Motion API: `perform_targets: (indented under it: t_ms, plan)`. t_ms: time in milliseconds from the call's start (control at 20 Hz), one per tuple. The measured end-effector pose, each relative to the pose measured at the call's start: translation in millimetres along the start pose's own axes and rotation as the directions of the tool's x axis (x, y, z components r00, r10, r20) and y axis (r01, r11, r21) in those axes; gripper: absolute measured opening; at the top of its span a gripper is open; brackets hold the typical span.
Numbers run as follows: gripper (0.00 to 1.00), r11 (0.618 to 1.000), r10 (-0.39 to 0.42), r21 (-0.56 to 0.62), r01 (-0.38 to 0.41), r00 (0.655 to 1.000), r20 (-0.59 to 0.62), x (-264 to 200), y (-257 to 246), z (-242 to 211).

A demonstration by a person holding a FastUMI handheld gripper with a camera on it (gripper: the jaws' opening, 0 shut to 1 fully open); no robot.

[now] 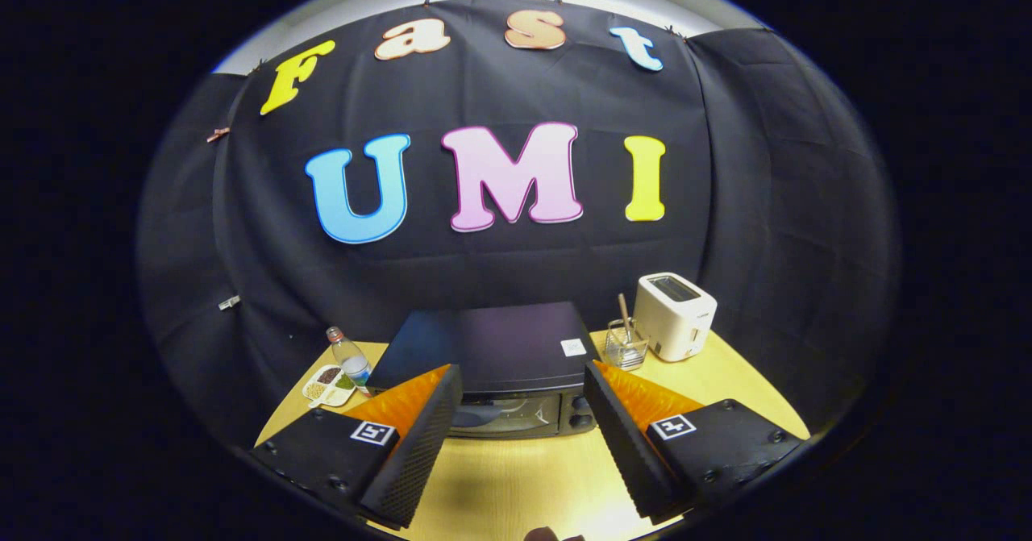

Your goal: Open the toaster oven, put the food inside, and close the toaster oven door.

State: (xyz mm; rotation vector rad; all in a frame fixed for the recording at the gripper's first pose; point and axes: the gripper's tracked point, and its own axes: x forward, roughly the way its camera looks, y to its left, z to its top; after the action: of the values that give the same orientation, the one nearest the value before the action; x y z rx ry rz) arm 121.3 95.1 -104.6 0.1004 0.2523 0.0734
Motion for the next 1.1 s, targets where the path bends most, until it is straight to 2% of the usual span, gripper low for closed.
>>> perform_targets:
  t_ms: [200, 450, 800, 1100]
  plan:
    - [0.98, 1.000, 0.003, -0.006, -0.003, 0.996, 0.085, -46.8, -26.7, 47.2]
    - [0.98, 1.000, 0.000, -0.022, 0.004, 0.988, 0.156, -104.0, -58.6, 83.3]
    - [0.98, 0.999, -0.032, -0.033, 0.042, 0.966, 0.256, -154.0, -95.8, 107.3]
    - [0.98, 0.998, -0.036, -0.038, 0.048, 0.964, 0.264, -170.9, -102.5, 106.6]
